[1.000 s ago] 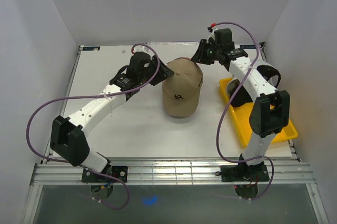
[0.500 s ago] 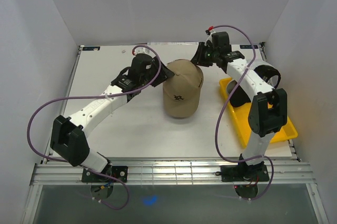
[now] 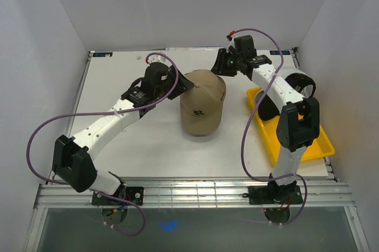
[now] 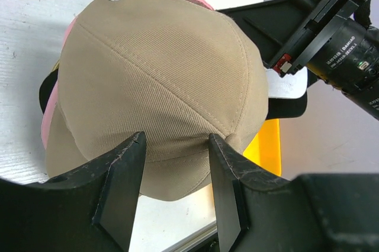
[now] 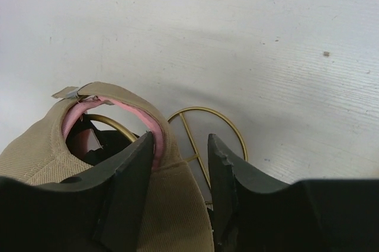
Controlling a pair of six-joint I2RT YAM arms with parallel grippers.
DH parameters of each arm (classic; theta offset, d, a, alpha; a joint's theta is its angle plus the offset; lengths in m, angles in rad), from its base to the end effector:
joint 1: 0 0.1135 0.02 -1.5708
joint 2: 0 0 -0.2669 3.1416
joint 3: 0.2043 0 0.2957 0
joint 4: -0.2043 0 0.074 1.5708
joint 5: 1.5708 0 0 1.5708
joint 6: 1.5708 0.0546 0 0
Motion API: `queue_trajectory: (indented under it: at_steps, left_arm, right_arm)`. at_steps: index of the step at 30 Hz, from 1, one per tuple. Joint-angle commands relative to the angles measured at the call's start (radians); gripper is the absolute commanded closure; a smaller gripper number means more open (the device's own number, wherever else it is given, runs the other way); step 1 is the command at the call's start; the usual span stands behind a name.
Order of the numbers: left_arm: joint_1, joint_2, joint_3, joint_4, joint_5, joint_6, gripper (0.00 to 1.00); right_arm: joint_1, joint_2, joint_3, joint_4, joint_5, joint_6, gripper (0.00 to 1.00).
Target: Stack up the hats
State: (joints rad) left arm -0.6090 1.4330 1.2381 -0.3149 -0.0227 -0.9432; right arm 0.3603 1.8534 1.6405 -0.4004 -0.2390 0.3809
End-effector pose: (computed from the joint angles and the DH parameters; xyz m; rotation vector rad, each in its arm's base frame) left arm 0.3216 -0.2228 0.3179 -0.3829 2.1818 -0.8922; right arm 0.4577 0.1863 0.2941 -0.1166 2.2432 0.6723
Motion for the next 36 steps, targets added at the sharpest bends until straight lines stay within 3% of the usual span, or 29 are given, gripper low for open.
queue_trajectory:
  at_steps: [1, 9, 18, 24, 31, 36]
  left_arm:
    - [-0.006, -0.069, -0.012, -0.004, -0.010, 0.007, 0.43]
    - [-0.006, -0.111, -0.008, -0.016, -0.017, 0.021, 0.43]
    - [-0.005, -0.147, -0.011, -0.018, -0.013, 0.038, 0.42]
    - [-0.005, -0.206, -0.011, -0.032, -0.028, 0.075, 0.42]
    - [-0.005, -0.289, -0.025, -0.035, -0.028, 0.093, 0.42]
    - [-0.005, -0.330, -0.019, -0.050, -0.013, 0.101, 0.42]
  right_arm:
    - [0.028, 0.017, 0.061, -0.095, -0.040, -0.033, 0.51]
    - [0.028, -0.002, 0.203, -0.189, 0.041, -0.025, 0.30]
    - [0.026, -0.036, 0.246, -0.302, 0.160, -0.010, 0.29]
    - [-0.017, -0.152, 0.262, -0.440, 0.269, -0.002, 0.30]
    - [-0.165, -0.477, 0.035, -0.515, 0.282, 0.033, 0.34]
    - [-0.268, -0.617, -0.126, -0.532, 0.305, 0.023, 0.37]
